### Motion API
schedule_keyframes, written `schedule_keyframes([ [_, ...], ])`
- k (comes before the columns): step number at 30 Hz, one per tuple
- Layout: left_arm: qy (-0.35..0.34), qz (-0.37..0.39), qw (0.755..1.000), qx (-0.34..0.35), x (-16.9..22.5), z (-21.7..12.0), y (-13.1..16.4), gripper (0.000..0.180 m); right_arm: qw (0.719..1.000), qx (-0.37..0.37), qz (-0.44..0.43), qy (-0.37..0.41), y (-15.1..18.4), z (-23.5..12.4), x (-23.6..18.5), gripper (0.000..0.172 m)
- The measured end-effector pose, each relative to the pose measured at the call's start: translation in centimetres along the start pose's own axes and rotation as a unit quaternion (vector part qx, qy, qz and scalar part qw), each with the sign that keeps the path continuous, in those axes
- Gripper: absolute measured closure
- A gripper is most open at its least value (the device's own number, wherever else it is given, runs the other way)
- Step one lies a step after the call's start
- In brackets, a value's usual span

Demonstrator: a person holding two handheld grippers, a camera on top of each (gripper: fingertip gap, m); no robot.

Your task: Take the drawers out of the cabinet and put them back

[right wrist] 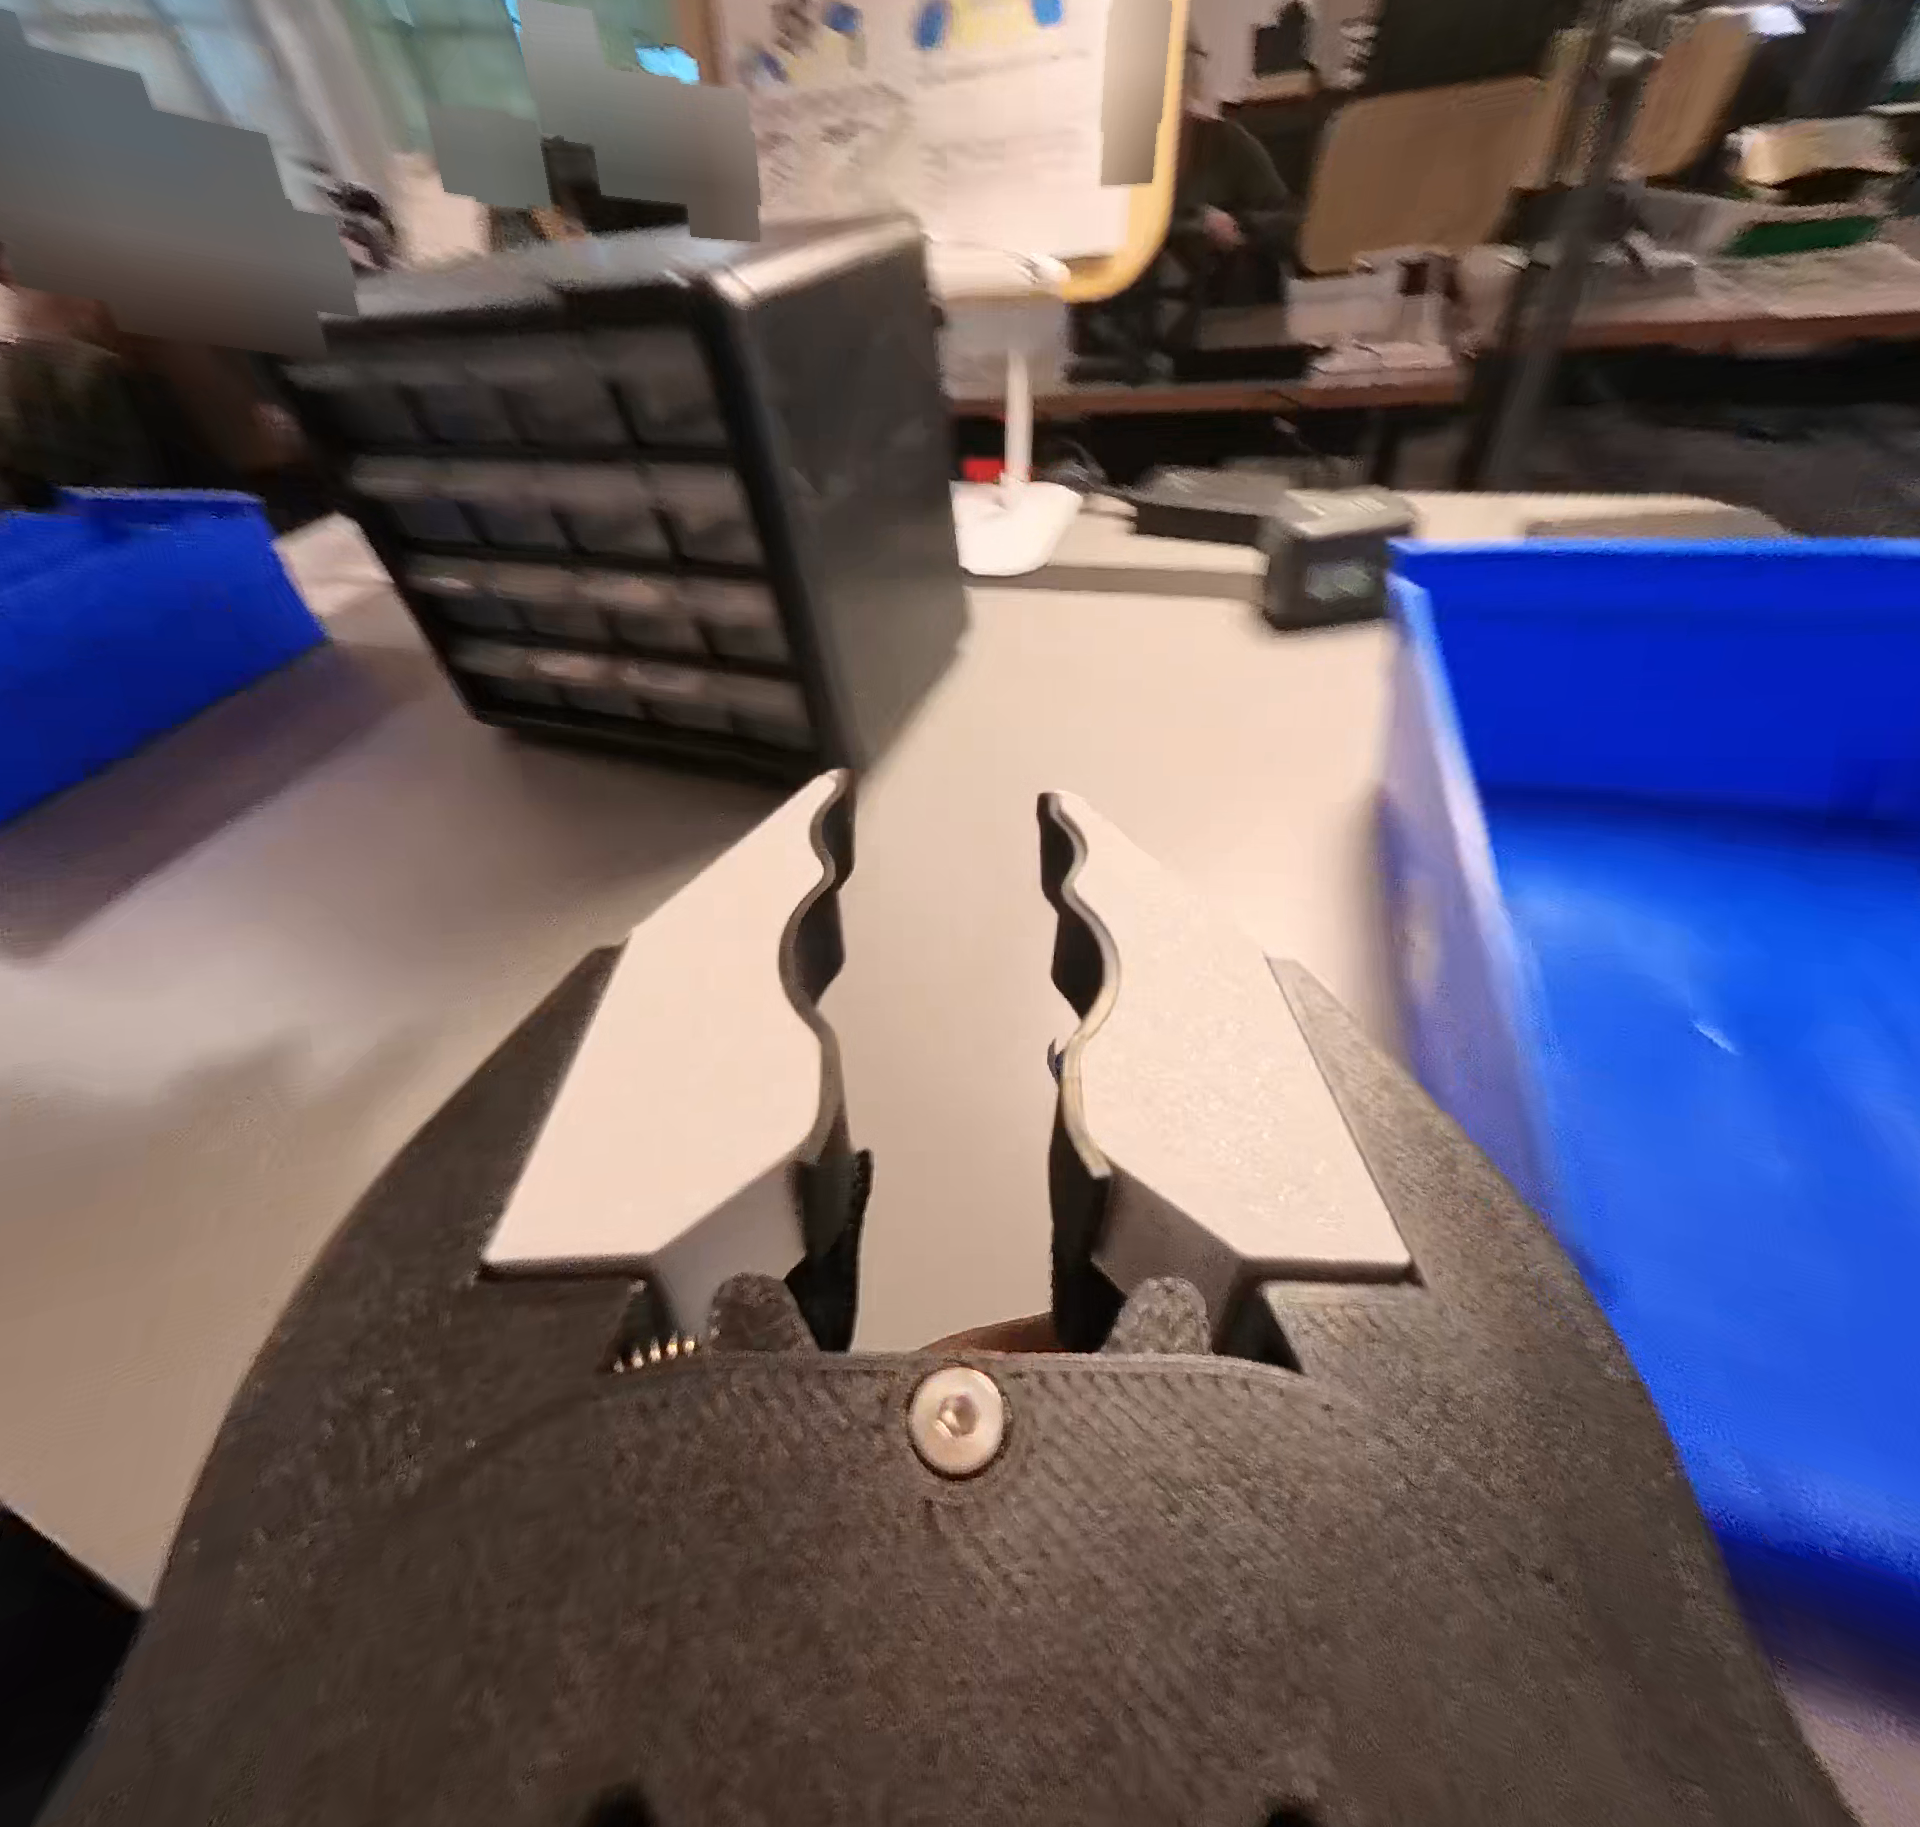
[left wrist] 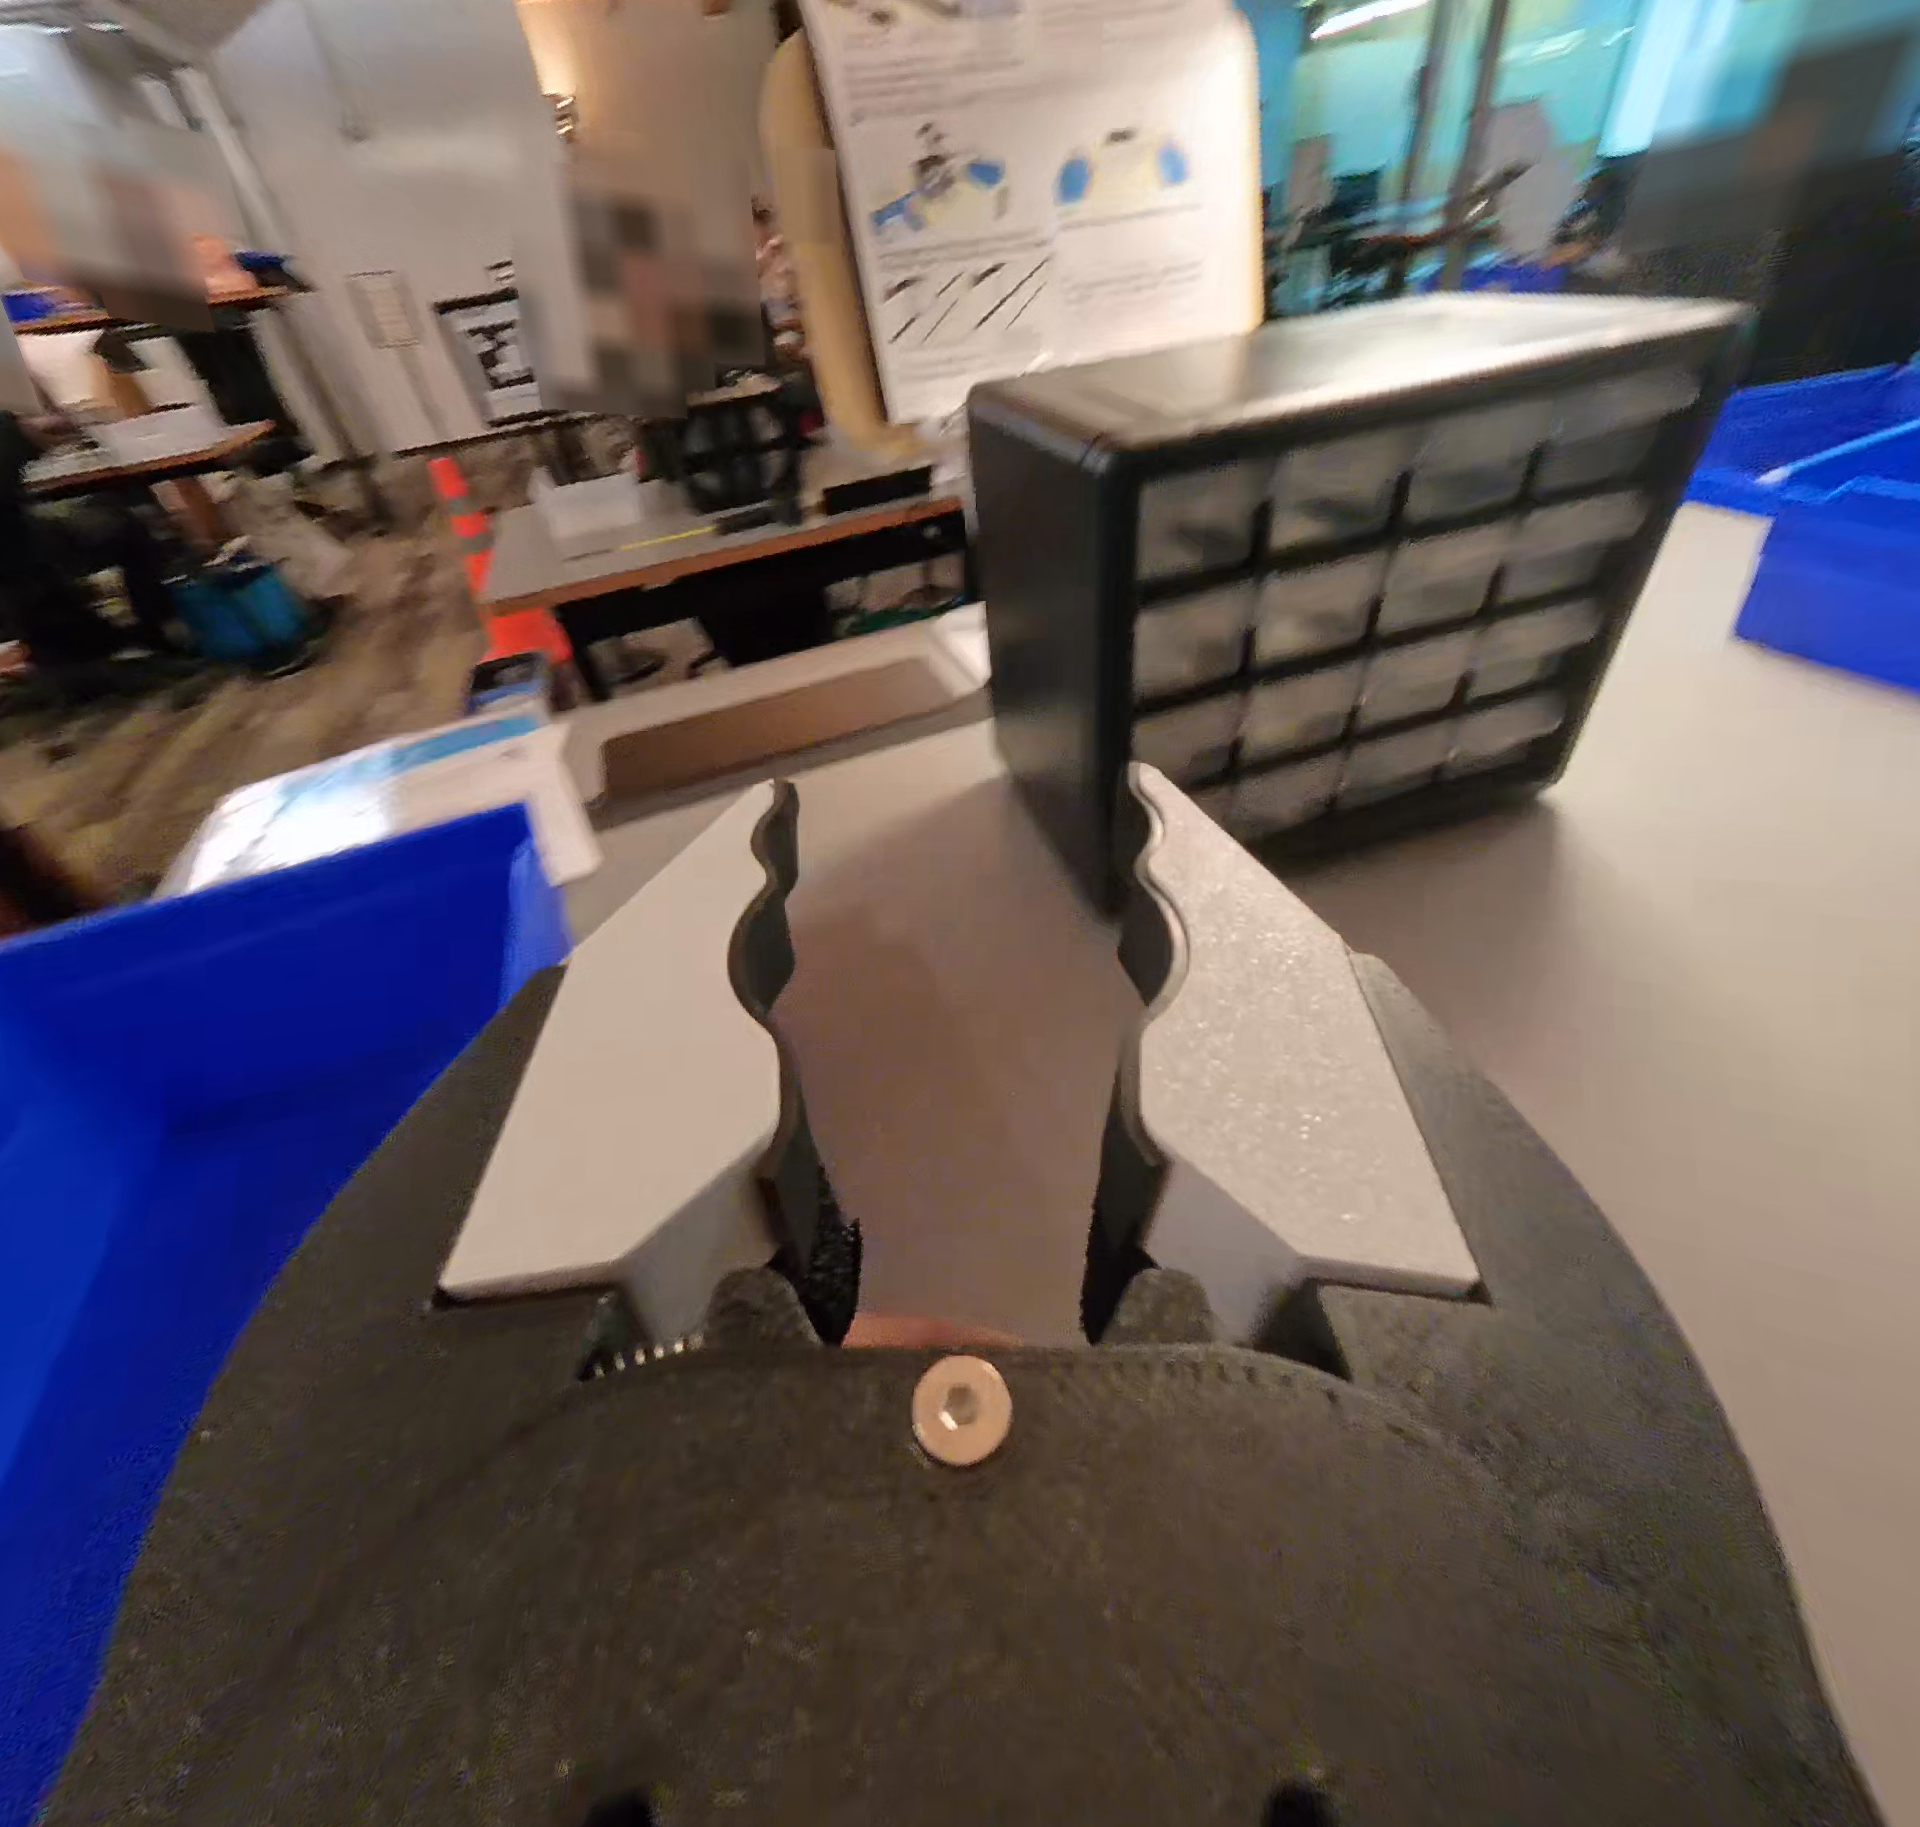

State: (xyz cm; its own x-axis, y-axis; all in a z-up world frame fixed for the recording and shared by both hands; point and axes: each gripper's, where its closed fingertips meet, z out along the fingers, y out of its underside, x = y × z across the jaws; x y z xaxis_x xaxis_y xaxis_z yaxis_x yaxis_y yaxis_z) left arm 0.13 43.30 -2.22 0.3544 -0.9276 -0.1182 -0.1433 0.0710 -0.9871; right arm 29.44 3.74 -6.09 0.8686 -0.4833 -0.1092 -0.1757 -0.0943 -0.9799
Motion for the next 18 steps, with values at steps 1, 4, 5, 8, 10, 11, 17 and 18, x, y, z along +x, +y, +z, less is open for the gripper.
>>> schedule_keyframes([
  [1, 0.021, -0.008, 1.000, 0.013, 0.6, 2.0, -0.9, 0.120, 0.999, 0.014, 0.004, -0.028, -0.9, 1.6, -1.5, 0.135],
  [4, 0.075, -0.043, 0.995, 0.041, 1.0, 8.9, -1.6, 0.118, 0.997, 0.040, -0.009, -0.068, -3.0, 7.2, -4.1, 0.129],
  [5, 0.095, -0.052, 0.993, 0.037, 1.4, 11.1, -0.9, 0.113, 0.996, 0.042, -0.018, -0.075, -3.4, 9.2, -4.7, 0.126],
  [8, 0.145, -0.074, 0.986, 0.047, 3.6, 15.0, 1.2, 0.112, 0.995, 0.041, -0.041, -0.086, -3.6, 14.2, -5.7, 0.119],
  [10, 0.170, -0.099, 0.978, 0.074, 5.0, 15.7, 1.9, 0.112, 0.993, 0.038, -0.045, -0.099, -3.2, 16.4, -6.1, 0.116],
  [11, 0.185, -0.113, 0.973, 0.084, 5.7, 15.8, 2.3, 0.113, 0.993, 0.033, -0.040, -0.108, -2.9, 17.2, -6.2, 0.112],
  [17, 0.203, -0.093, 0.973, 0.050, 6.9, 17.4, 4.9, 0.112, 0.987, 0.023, -0.031, -0.157, -1.0, 19.4, -6.4, 0.108],
  [18, 0.205, -0.091, 0.974, 0.040, 6.9, 17.8, 5.4, 0.112, 0.986, 0.020, -0.035, -0.163, -0.6, 19.6, -6.4, 0.107],
])
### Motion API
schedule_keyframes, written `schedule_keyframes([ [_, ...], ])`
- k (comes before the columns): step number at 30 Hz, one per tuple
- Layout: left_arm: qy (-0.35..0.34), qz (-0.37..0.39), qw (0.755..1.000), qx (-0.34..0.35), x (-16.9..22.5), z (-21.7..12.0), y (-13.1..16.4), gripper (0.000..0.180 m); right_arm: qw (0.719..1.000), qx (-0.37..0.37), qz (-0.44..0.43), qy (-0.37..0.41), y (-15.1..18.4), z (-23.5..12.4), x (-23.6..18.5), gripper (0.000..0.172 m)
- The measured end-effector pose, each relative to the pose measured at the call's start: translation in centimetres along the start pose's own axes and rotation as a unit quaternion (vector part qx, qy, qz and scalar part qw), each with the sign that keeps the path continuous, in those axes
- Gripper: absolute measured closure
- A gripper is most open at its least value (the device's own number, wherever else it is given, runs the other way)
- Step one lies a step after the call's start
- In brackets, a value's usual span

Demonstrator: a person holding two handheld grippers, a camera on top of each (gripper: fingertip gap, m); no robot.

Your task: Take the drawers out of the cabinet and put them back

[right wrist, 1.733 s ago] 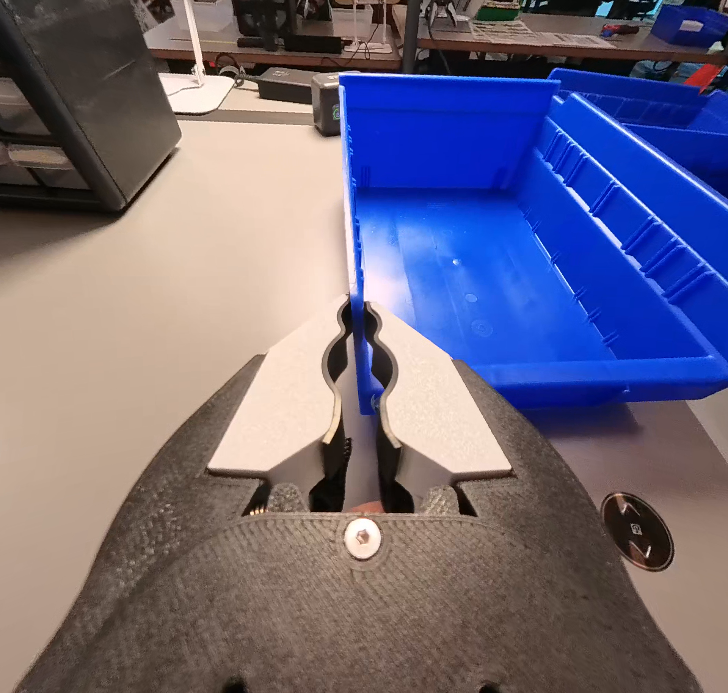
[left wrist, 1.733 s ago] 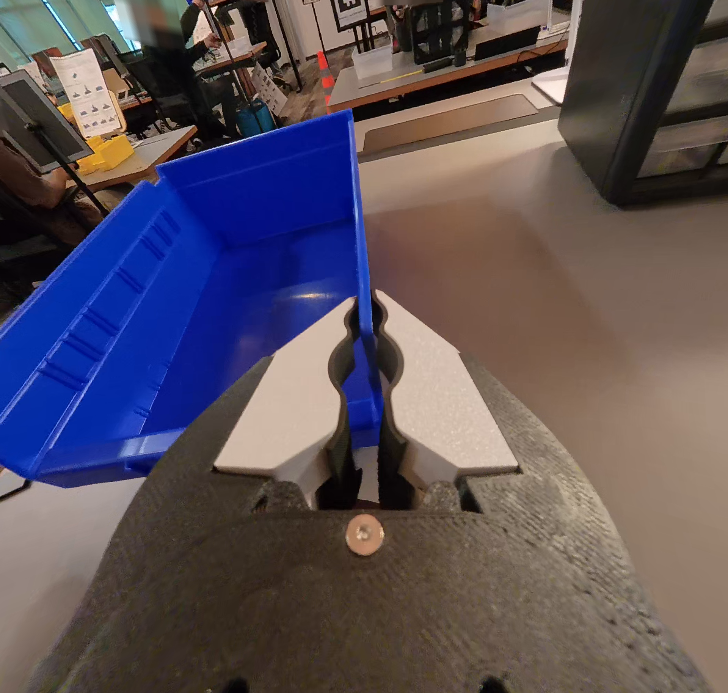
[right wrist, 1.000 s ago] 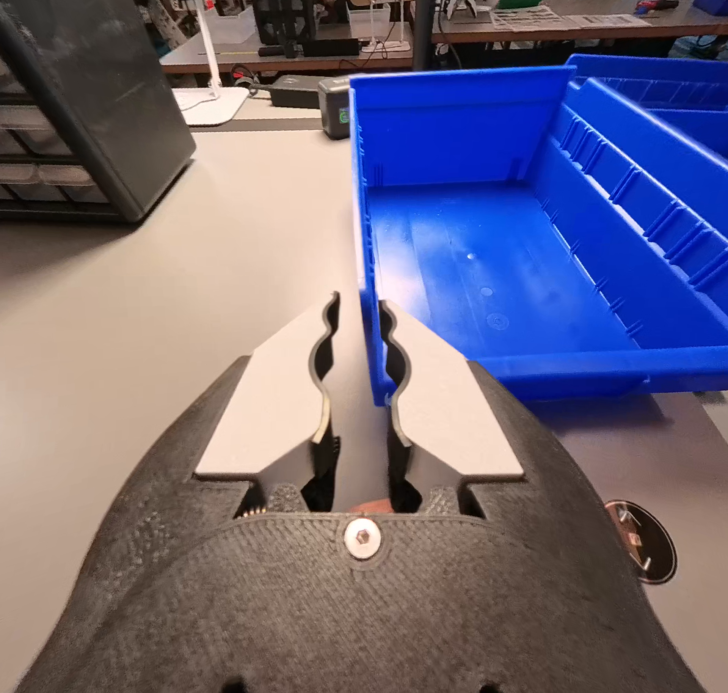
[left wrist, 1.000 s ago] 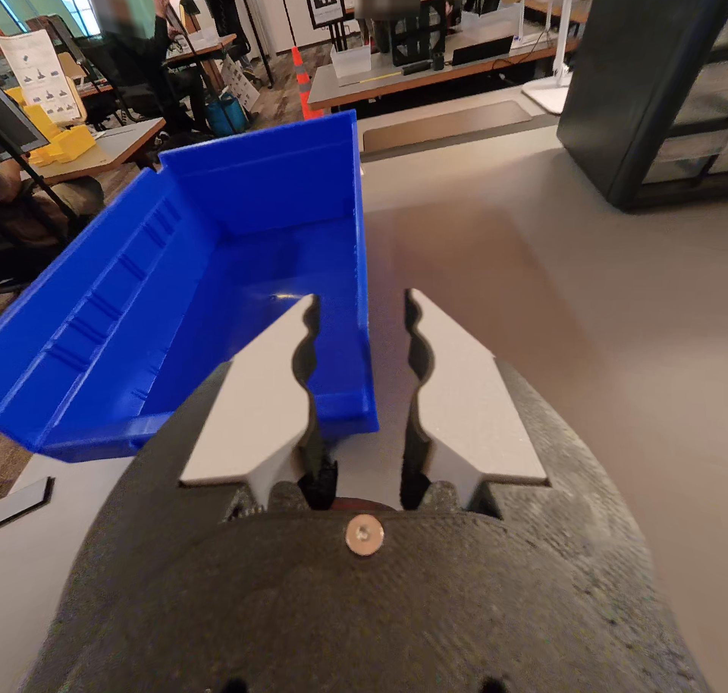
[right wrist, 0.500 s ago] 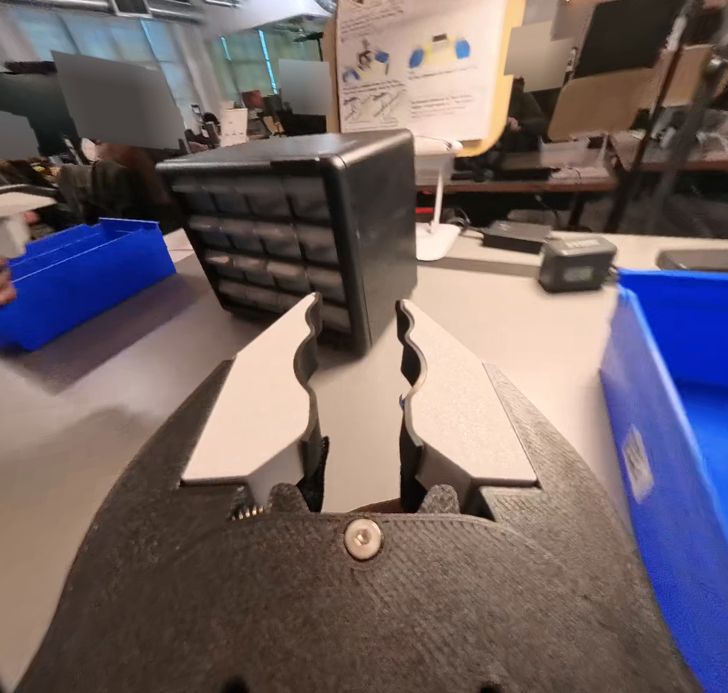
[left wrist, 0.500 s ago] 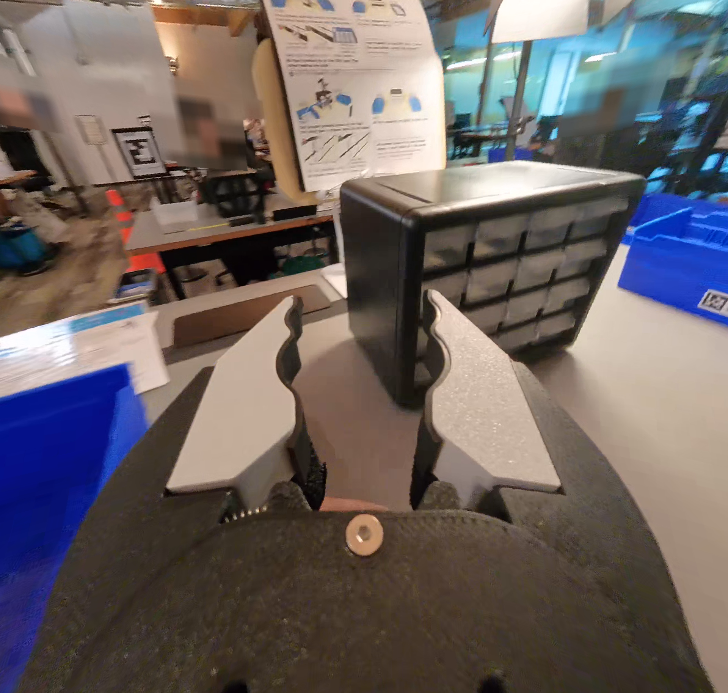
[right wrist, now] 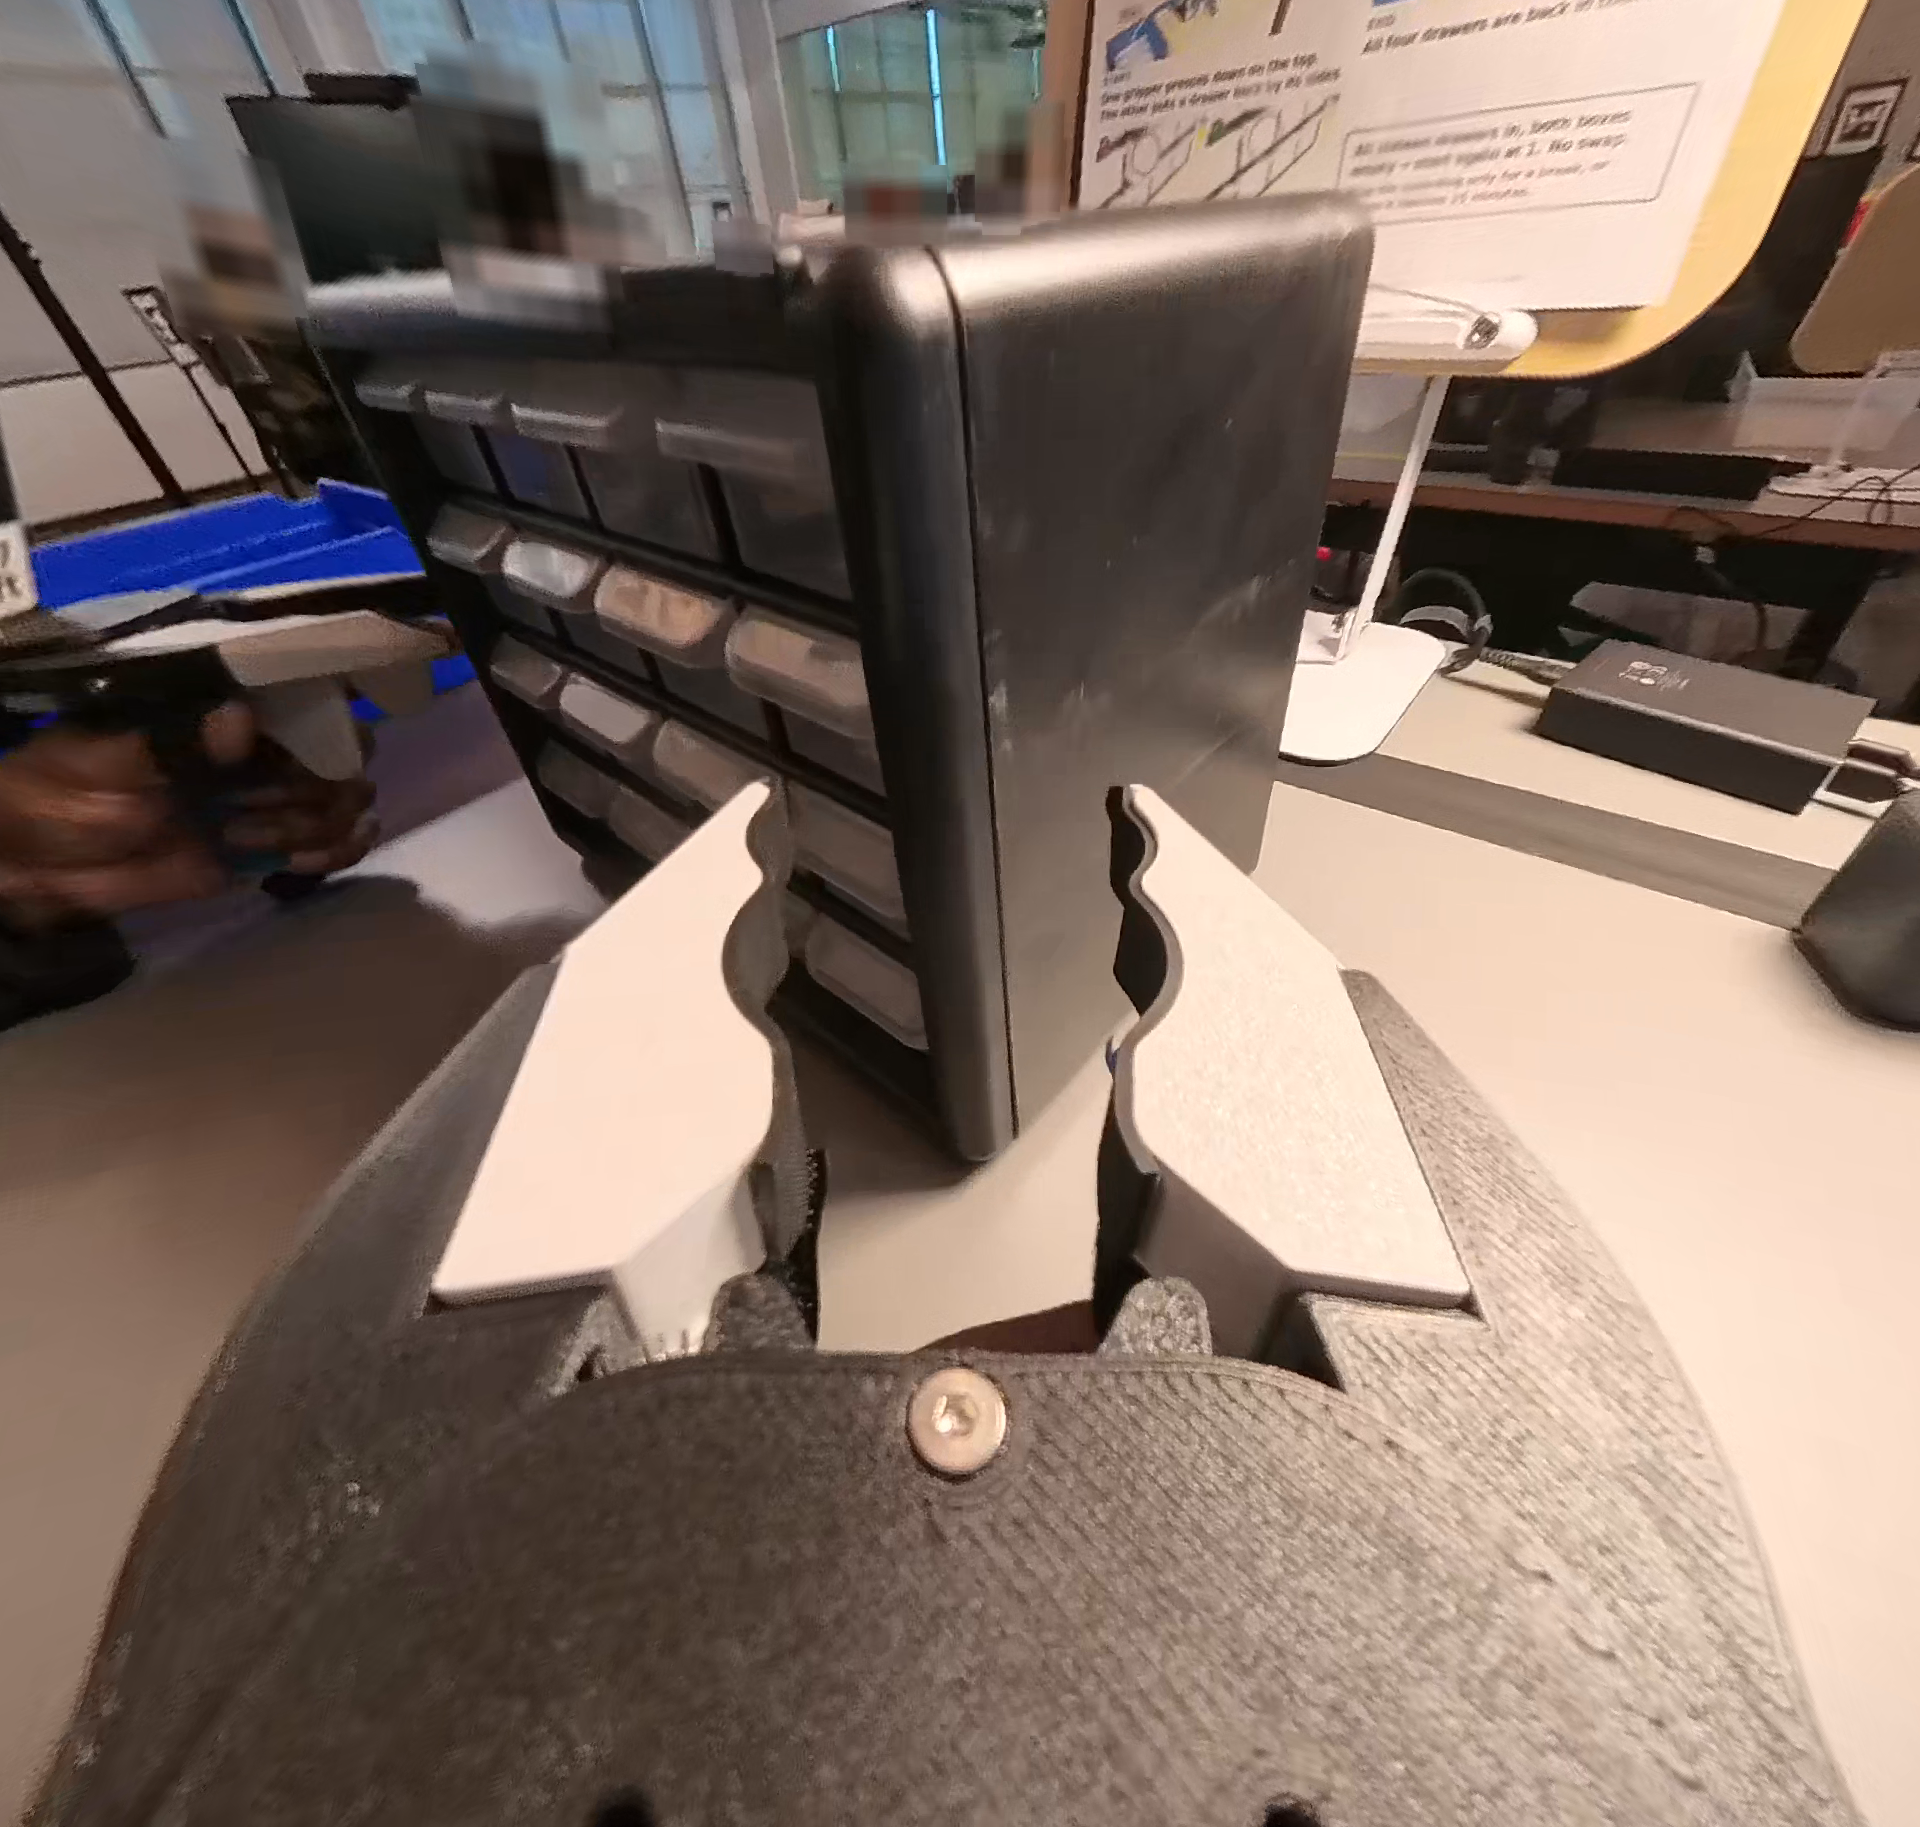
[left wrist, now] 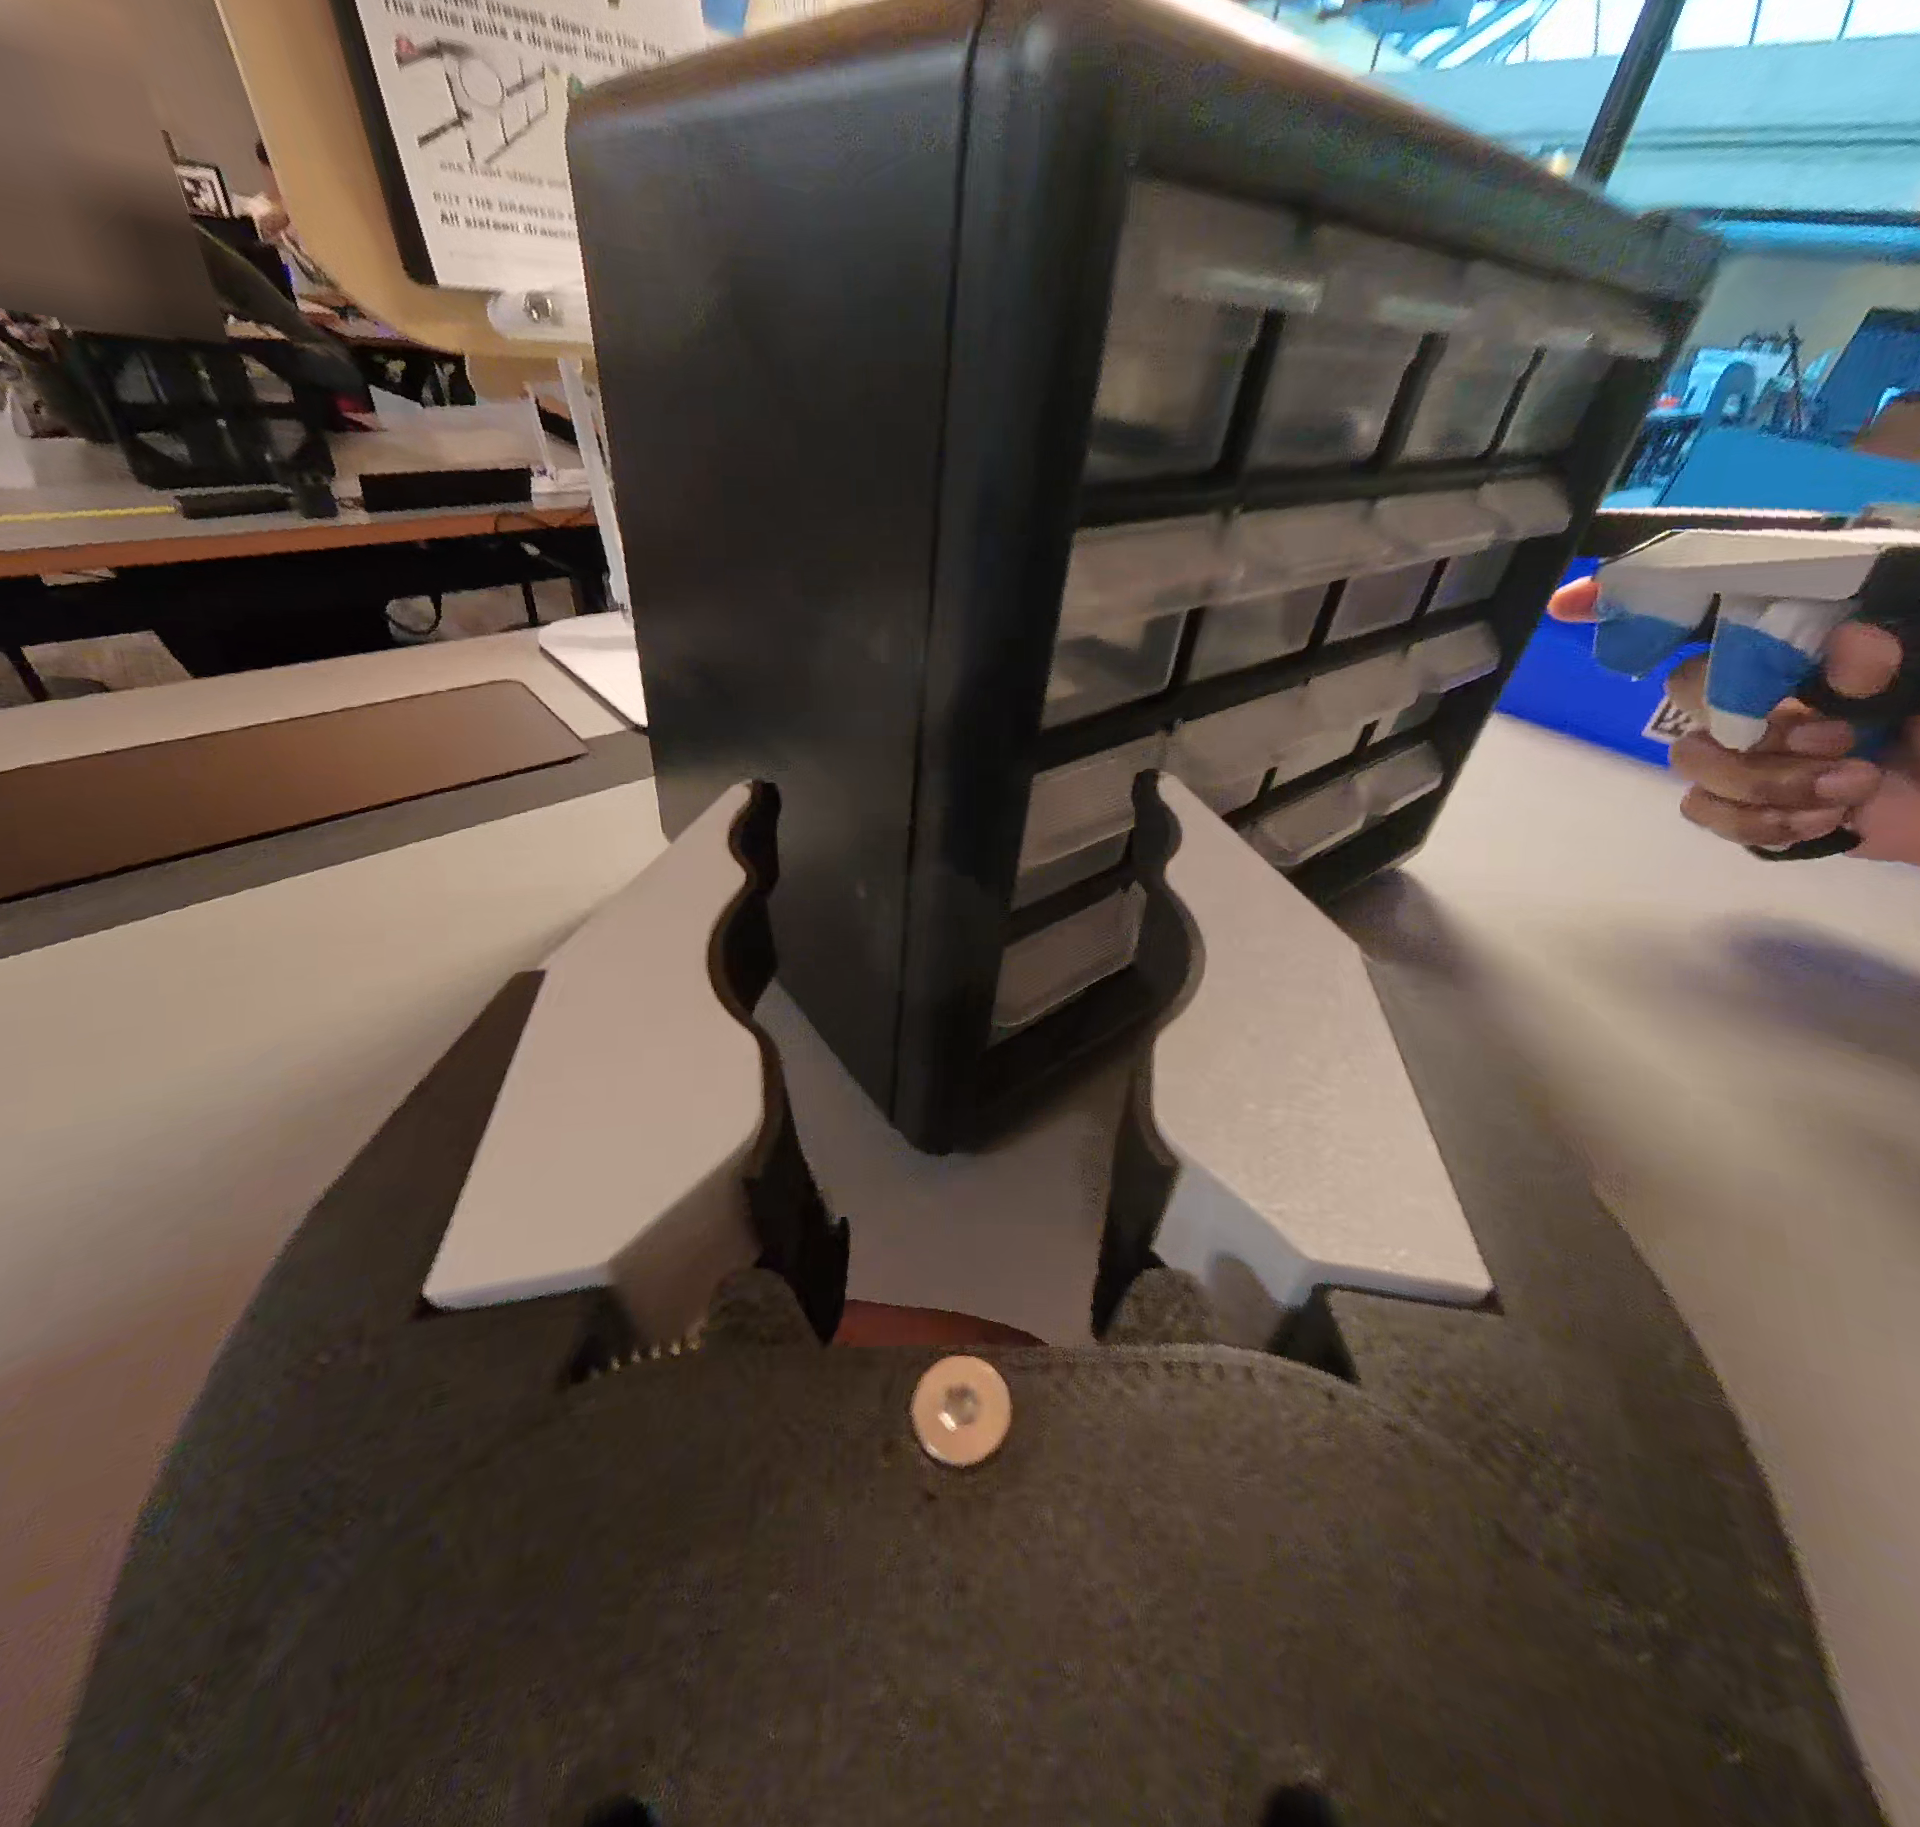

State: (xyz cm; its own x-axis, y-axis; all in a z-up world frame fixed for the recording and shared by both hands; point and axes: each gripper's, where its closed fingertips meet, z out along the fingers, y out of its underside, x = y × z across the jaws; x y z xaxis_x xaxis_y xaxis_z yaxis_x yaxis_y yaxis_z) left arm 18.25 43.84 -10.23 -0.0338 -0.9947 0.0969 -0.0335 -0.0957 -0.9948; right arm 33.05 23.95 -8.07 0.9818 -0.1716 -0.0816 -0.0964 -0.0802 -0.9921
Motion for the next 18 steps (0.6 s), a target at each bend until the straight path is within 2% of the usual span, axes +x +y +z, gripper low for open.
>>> schedule_keyframes([
  [3, -0.006, 0.017, 1.000, -0.025, -0.8, 0.8, 0.9, 0.114, 1.000, -0.022, -0.016, -0.009, 1.5, 0.7, 0.4, 0.106],
  [8, 0.048, 0.011, 0.998, -0.043, 0.1, 1.5, 1.4, 0.120, 0.997, -0.067, -0.028, -0.041, 3.8, 2.3, -0.2, 0.107],
  [14, 0.066, 0.001, 0.996, -0.052, 0.6, 1.4, 1.6, 0.118, 0.996, -0.061, -0.015, -0.063, 3.6, 2.3, -0.1, 0.105],
  [18, 0.067, 0.007, 0.996, -0.057, 1.1, 1.0, 1.6, 0.119, 0.995, -0.068, -0.038, -0.063, 3.8, 2.0, -0.4, 0.103],
])
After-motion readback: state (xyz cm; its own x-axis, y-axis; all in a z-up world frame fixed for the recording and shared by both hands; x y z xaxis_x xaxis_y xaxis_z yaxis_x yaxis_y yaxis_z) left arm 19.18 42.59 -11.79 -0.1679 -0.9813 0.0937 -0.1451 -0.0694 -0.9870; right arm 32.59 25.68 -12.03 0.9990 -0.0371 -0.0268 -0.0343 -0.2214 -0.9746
